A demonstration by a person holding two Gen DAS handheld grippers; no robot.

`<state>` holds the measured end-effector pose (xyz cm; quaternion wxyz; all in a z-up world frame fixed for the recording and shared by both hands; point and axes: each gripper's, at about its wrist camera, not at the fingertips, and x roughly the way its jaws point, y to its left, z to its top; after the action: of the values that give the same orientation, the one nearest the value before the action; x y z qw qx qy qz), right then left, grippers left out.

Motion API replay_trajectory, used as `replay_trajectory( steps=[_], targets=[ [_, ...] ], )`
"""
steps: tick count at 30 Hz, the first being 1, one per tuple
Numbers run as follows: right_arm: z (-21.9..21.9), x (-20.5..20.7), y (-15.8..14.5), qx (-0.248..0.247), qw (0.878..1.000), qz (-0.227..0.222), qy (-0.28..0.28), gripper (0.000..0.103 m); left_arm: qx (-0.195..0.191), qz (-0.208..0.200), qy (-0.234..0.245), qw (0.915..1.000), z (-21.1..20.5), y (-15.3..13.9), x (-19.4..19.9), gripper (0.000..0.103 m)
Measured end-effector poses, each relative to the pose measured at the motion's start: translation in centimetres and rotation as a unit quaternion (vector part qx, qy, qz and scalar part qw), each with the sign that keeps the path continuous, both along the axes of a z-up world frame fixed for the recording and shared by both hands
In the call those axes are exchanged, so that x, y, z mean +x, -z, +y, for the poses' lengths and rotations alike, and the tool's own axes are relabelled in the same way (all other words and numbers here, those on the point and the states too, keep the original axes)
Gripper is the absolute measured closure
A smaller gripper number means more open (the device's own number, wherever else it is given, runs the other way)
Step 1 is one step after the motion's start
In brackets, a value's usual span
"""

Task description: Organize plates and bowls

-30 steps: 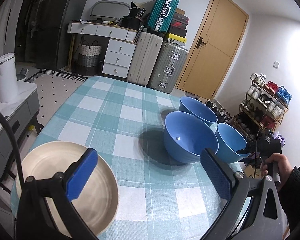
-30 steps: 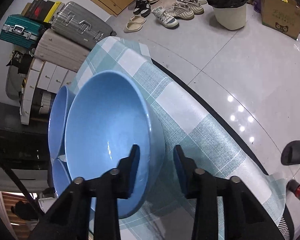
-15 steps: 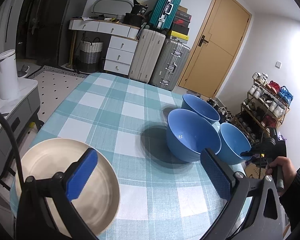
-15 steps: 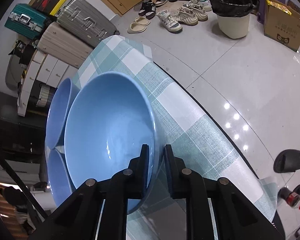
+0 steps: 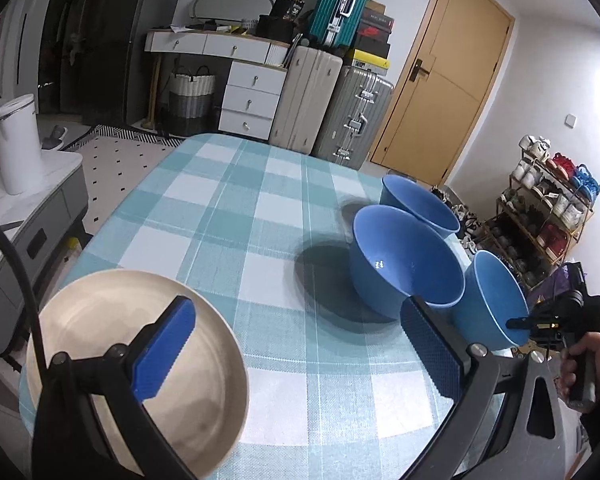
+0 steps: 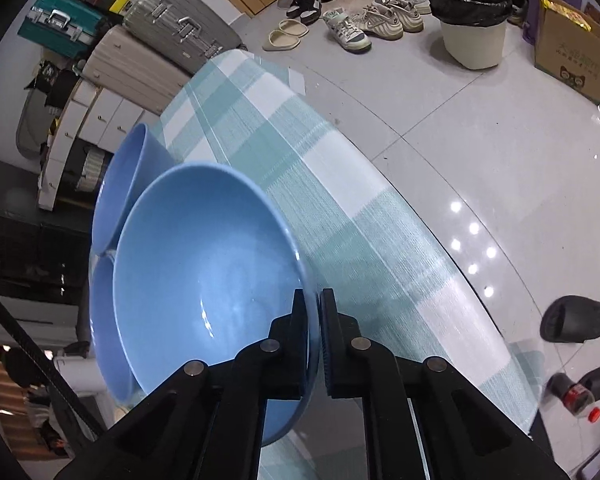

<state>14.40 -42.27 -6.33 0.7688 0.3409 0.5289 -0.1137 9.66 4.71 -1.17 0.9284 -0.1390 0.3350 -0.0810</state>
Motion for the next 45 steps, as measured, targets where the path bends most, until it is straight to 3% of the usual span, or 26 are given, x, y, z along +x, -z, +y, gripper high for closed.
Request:
replay_trajectory(
  steps=[6, 21, 25, 36, 45],
  targets=[
    [1.3, -1.6, 0.0, -0.006, 0.999, 0.006, -0.042, 0.097, 0.018, -0.020, 0.009, 0.9996, -1.0, -0.1, -0.9, 0.000],
    [4.1, -4.9, -0.1, 0.013, 0.993, 0.053, -0.101, 0.097, 0.021, -0.012, 0.027, 0.9993, -2.2, 0.1, -0.8, 0.000],
    [5.8, -5.0, -0.1, 0.015, 0.988, 0.062, -0.139, 0.097, 0.023, -0.007, 0.026, 0.9994, -2.2, 0.3, -0.6, 0.000],
    [9.4, -5.3, 0.0, 0.018, 0.979, 0.065, -0.192, 0.096, 0.031, -0.004, 0.032, 0.9990, -2.8, 0.5, -0.8, 0.000],
    [11.0, -4.6, -0.1, 0.015, 0.978, 0.053, -0.199, 0.096, 0.032, -0.003, 0.037, 0.9988, -3.1, 0.6, -0.9, 0.000]
  ],
)
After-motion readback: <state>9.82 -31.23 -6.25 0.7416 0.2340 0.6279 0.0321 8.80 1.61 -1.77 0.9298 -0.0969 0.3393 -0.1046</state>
